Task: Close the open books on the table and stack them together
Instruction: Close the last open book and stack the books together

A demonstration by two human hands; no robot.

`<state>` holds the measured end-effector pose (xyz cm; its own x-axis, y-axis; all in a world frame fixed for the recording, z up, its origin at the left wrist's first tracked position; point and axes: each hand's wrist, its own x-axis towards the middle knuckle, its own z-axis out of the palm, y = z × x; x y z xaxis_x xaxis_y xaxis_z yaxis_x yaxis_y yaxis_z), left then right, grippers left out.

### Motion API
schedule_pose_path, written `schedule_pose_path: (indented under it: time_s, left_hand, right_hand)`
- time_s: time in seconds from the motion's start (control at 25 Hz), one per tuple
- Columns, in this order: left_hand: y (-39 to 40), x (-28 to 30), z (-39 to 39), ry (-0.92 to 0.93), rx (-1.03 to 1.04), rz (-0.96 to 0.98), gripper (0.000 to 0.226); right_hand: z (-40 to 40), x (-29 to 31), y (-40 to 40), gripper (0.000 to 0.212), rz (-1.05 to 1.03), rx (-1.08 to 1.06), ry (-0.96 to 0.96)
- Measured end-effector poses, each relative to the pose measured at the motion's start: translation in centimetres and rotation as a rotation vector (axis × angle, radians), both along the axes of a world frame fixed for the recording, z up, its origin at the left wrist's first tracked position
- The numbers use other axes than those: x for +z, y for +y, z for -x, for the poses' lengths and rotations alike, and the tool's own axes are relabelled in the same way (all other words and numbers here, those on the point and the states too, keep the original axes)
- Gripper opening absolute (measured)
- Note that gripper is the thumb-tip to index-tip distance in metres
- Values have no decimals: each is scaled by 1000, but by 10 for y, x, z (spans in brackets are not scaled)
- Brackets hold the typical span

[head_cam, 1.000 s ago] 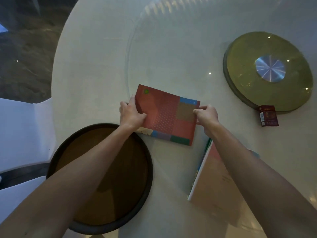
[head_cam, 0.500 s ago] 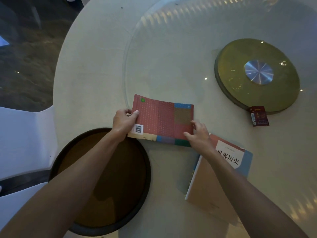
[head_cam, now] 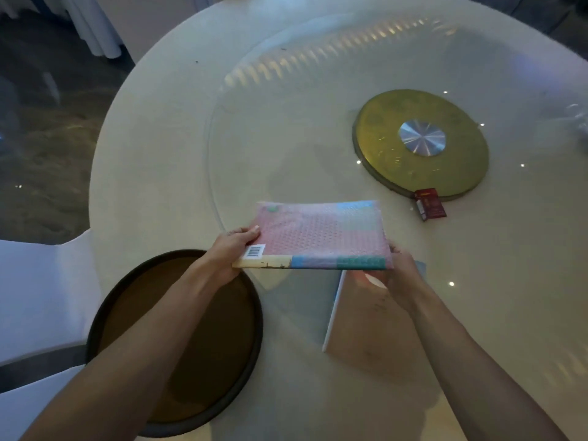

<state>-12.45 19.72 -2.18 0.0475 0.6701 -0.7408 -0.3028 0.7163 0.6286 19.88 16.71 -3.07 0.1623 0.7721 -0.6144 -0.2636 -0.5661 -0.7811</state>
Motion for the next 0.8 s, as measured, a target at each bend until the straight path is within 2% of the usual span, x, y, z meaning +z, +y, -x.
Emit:
schedule_pose_path:
  time_s: [0.08,0.12,0.16,0.24,0.32,0.4,0.52,0.64,0.72,0.8]
  left_hand:
    - [-12,-3,-23,-83,-120,77,17]
    - [-20,-6,-35,-102,-188,120,19]
    - [-28,-6,-48,-120,-247,161,18]
    - [-44,-3,-73,-122,-344,229,16]
    - [-59,1,-95,-105,-412,262,16]
    - [-71,0,-107,-111,-498,262,19]
    - [-85,-6,-122,-116,-687,111,30]
    - [-88,-6,-137,-103,-595,-34,40]
    - [-89,-8,-148,-81,-540,-30,49]
    - [-94,-17,-156,82,-575,-46,44]
  right_hand:
    - [-6,-2,-24,13,-180,157,325]
    - [-14,-8,-36,17,-254,190,439]
    - [-22,-9,-47,27,-240,158,435]
    - [-41,-5,-65,47,-216,60,359]
    - [-56,7,-78,62,-243,61,275]
    - [-65,14,-87,56,-218,27,189]
    - [-80,16,-99,40,-175,-106,64]
    - [-89,11,-104,24,-109,-209,-25]
    - [-93,2,-104,25,-35,-199,-126]
    - [-95,-10,-105,31,32,-145,-227]
